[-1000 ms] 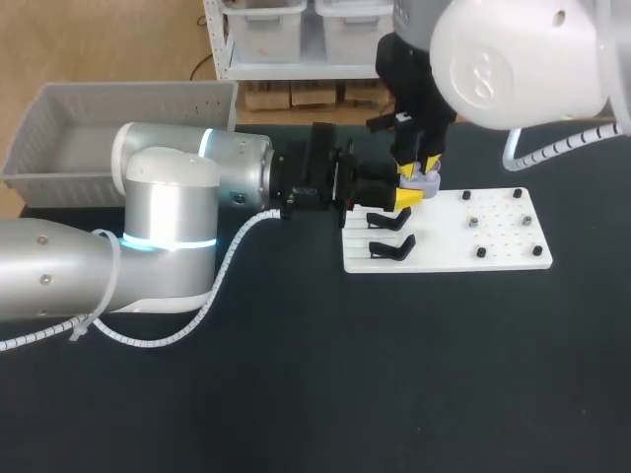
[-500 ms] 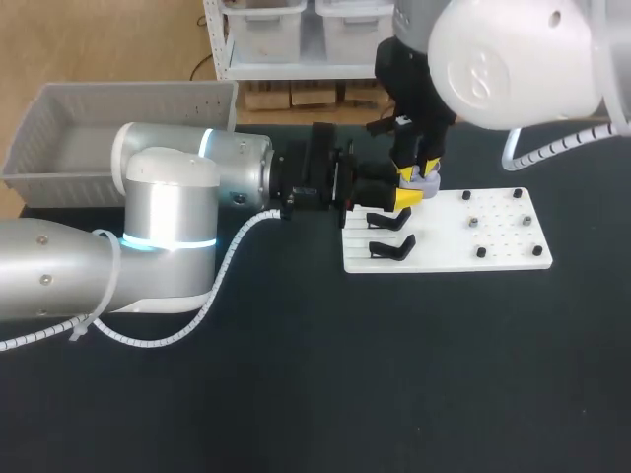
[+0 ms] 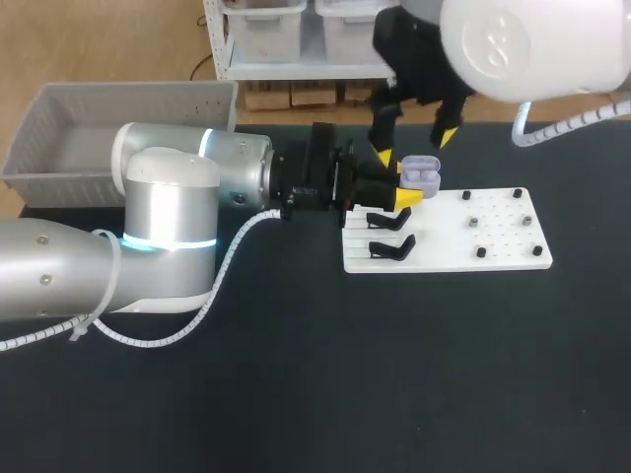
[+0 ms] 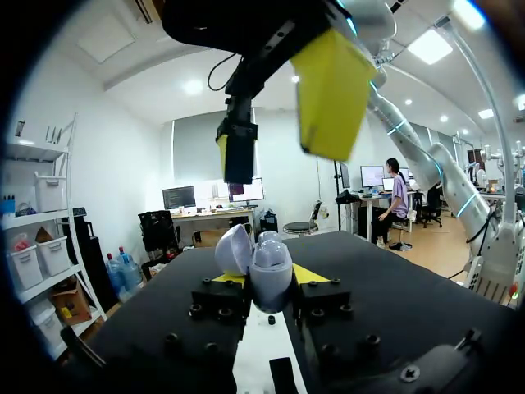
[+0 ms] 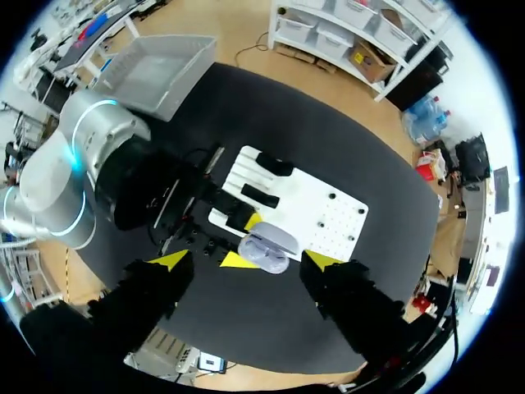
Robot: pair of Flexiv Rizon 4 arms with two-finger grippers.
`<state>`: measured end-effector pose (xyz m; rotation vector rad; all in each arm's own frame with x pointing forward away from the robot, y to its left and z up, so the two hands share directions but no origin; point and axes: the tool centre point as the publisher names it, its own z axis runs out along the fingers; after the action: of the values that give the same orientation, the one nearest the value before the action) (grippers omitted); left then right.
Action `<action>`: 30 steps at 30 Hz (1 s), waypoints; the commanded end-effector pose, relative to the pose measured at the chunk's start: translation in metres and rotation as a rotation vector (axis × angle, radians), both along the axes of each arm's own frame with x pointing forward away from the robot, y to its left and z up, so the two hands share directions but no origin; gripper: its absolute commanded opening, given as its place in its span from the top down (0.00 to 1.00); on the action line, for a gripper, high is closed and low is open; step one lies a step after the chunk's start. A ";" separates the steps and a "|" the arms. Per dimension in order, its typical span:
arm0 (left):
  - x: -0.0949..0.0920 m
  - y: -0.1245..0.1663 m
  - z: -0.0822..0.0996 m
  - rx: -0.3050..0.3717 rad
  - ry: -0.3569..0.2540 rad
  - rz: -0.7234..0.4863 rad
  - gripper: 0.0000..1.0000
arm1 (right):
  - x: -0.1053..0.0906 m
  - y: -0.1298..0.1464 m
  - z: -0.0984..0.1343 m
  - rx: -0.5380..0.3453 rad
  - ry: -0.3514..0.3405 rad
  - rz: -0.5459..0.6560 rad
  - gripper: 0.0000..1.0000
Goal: Pick up each earbud case from the left stands, insert the matching earbuds, close the lid, and place the case in the box.
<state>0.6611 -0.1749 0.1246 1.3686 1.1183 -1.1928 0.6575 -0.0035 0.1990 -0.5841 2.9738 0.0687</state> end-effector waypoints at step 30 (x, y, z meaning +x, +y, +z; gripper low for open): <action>-0.002 0.000 0.000 -0.002 -0.002 0.006 1.00 | 0.021 -0.046 -0.043 -0.050 -0.012 -0.353 0.00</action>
<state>0.6609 -0.1749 0.1246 1.3687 1.1183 -1.1931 0.6845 -0.0489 0.1532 -0.0569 3.0283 -0.0397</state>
